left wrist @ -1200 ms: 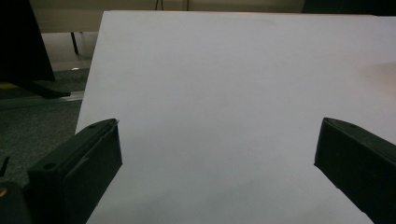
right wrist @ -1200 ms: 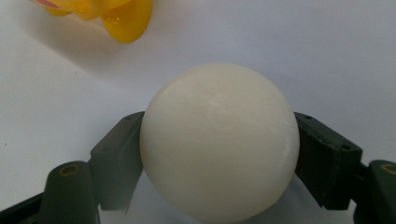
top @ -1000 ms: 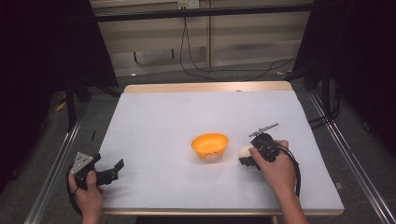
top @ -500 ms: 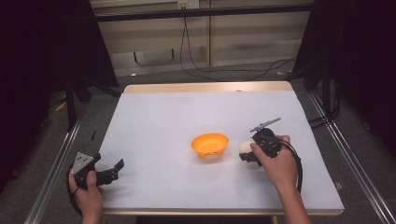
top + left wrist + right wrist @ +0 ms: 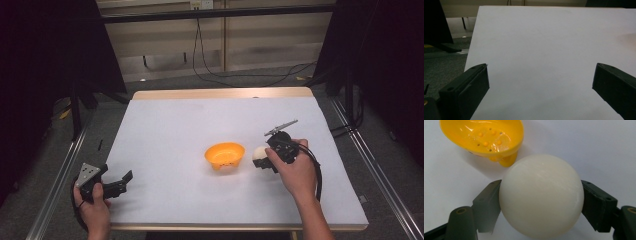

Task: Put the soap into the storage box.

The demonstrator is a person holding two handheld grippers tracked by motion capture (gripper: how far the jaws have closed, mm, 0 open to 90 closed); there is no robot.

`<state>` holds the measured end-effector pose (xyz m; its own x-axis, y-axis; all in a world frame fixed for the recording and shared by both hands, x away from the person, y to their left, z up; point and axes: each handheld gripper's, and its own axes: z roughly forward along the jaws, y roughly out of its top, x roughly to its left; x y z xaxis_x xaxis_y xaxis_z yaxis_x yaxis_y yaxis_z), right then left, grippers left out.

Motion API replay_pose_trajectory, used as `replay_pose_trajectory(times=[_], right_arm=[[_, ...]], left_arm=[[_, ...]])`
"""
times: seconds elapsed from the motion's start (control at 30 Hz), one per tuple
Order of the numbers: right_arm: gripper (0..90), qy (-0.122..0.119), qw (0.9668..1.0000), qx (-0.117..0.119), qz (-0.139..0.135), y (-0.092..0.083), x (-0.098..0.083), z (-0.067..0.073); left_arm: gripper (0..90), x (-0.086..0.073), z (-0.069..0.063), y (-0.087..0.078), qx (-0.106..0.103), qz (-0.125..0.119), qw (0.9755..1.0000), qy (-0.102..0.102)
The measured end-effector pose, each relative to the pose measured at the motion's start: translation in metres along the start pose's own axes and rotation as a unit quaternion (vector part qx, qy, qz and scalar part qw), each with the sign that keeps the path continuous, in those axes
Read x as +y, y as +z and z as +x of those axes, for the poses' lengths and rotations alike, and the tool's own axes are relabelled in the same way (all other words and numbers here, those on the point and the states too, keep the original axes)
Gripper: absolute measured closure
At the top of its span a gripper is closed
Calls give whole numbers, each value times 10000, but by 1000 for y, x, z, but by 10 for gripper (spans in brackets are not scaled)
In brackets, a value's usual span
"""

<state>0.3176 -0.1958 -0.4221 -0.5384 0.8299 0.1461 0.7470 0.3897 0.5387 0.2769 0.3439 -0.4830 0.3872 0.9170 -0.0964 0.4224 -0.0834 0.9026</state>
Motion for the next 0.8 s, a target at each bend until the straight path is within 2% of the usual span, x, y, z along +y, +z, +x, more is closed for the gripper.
replay_pose_trajectory(times=[0.03,0.13,0.2,0.37,0.57,0.8], right_arm=[[240,46,10000,-18,11,-1,1,1],[240,-40,10000,-6,-39,-2,6,3],[240,-15,10000,-18,-21,-3,8,4],[240,-30,9999,64,-78,-4,17,11],[240,-158,9998,92,-80,-1,27,19],[240,-188,9997,132,-67,1,35,25]], left_arm=[[6,0,0,0,0,-1,10000,2],[6,0,0,0,2,-1,10000,-2],[6,0,0,0,1,-2,10000,-2],[6,0,0,0,0,-1,10000,-3],[6,0,0,0,-23,-29,10000,-53],[6,0,0,0,-23,-28,10000,-46]])
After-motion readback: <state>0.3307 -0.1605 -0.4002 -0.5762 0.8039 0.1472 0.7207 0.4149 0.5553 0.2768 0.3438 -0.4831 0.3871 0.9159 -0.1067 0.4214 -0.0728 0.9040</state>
